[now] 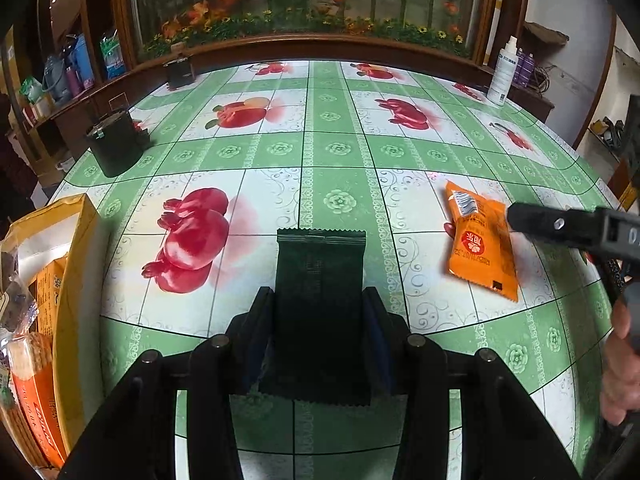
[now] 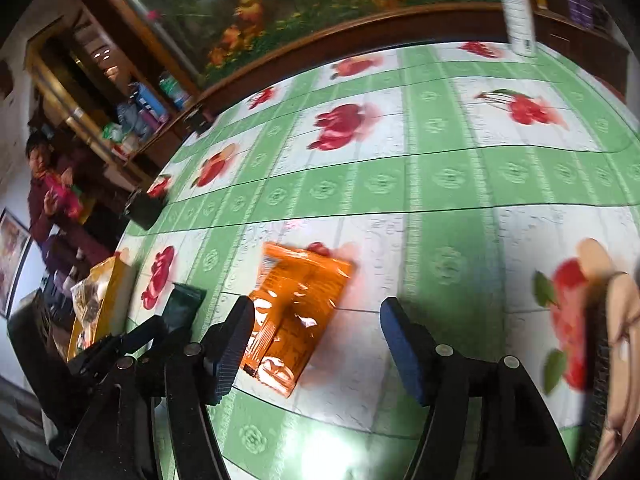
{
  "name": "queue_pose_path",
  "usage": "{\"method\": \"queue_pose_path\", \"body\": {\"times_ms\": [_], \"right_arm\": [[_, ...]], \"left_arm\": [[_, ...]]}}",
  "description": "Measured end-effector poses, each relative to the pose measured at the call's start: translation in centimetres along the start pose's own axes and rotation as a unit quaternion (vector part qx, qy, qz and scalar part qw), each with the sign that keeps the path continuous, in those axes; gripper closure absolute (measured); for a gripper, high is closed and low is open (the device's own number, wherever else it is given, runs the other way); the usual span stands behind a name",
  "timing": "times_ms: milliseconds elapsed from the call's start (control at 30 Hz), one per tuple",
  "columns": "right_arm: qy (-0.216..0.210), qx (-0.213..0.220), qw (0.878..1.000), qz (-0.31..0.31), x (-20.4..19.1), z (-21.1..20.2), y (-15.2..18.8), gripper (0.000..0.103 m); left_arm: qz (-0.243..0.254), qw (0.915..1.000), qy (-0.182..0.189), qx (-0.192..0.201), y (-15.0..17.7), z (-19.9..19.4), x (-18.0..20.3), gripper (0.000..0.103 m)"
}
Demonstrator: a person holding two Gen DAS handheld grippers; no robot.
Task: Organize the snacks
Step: 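Grasp the dark green pack with the left gripper while the right grasps the orange packet, then lift the green pack and orange packet off the table with both grippers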
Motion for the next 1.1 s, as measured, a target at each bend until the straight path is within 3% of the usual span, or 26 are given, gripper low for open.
{"method": "queue_pose_path", "body": {"times_ms": [167,267,400,467,500,533,567,600,633,667,767,867,1100], "right_arm": [[-0.020,0.005,0.999,0.037,-1.2,0.7,0.2,0.030],[0.001,0.003,0.999,0.052,-2.5,1.5,0.0,0.028],[0.088,-0.004,0.996,-0.002,-5.2,3.0,-0.1,0.028],[0.143,-0.006,0.989,-0.042,-6.3,3.5,0.3,0.028],[0.157,-0.009,0.986,-0.058,-6.4,3.6,0.5,0.033],[0.182,-0.012,0.980,-0.081,-6.7,3.8,0.7,0.045],[0.199,-0.008,0.975,-0.093,-6.7,3.6,0.9,0.048],[0.192,-0.004,0.977,-0.091,-6.5,3.4,1.0,0.052],[0.192,-0.003,0.977,-0.090,-6.3,3.2,1.1,0.074],[0.193,-0.002,0.977,-0.090,-6.1,2.9,1.1,0.081],[0.160,0.001,0.985,-0.060,-5.1,2.1,1.4,0.081],[0.159,0.008,0.985,-0.063,-5.3,1.6,1.6,0.081],[0.105,0.083,0.988,-0.083,-8.6,-2.0,1.4,0.081]], "left_arm": [[-0.019,0.9998,-0.008,0.001,-0.3,0.1,-1.0,0.060],[-0.025,0.9996,-0.016,0.002,-0.4,0.1,-1.4,0.060],[-0.024,0.9993,-0.026,0.007,-0.4,0.1,-1.6,0.060],[-0.021,0.9992,-0.032,0.010,-0.4,0.0,-1.6,0.060],[-0.019,0.9992,-0.033,0.011,-0.4,0.0,-1.6,0.060],[-0.020,0.9992,-0.033,0.011,-0.4,0.0,-1.6,0.060],[-0.019,0.9992,-0.033,0.012,-0.5,0.0,-1.6,0.060],[-0.018,0.9992,-0.034,0.013,-0.5,-0.1,-1.6,0.060],[-0.017,0.9991,-0.036,0.015,-0.5,-0.1,-1.6,0.060],[-0.016,0.9990,-0.037,0.018,-0.5,-0.2,-1.5,0.060],[-0.015,0.9991,-0.032,0.025,-0.7,-0.6,-1.4,0.060],[-0.013,0.9989,-0.032,0.033,-0.8,-0.9,-1.2,0.060],[-0.020,0.9974,-0.026,0.064,-1.4,-2.5,-1.4,0.060]]}}
Point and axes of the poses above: each gripper's, at about its wrist camera, not at the fingertips, and z roughly the way its jaws point, x to its right, y to its underside, the point moved 4 cm from there along z, roughly the way its jaws point, and after that the axes turned 5 degrees about -z, right-handed, at the moved point
